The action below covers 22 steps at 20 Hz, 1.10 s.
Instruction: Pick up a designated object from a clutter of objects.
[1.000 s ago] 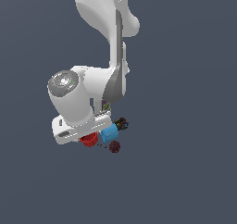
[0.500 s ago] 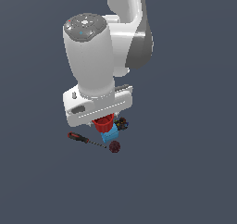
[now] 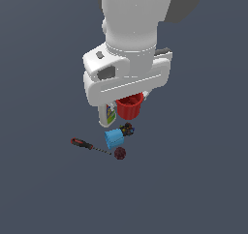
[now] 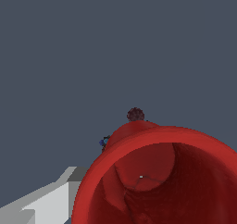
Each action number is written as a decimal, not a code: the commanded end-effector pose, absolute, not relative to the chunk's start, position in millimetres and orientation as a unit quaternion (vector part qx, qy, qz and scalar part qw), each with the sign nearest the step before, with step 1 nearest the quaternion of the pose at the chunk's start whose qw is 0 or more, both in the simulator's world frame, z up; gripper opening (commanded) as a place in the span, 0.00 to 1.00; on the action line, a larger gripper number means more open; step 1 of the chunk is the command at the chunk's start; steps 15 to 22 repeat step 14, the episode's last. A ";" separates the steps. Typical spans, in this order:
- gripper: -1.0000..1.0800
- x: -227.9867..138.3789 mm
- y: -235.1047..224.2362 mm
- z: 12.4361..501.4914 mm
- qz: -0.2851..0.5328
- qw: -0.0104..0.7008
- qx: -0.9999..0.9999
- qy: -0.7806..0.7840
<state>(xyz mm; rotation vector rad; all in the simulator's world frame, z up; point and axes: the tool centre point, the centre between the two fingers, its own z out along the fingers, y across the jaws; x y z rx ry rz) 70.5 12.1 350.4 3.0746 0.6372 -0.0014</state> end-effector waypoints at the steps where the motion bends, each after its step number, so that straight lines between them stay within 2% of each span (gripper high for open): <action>1: 0.00 68.6 25.4 371.9 0.000 0.001 0.979 0.203; 10: 0.00 67.5 51.4 411.6 0.000 0.000 0.979 0.203; 22: 0.00 67.6 53.9 415.3 0.000 0.000 0.979 0.203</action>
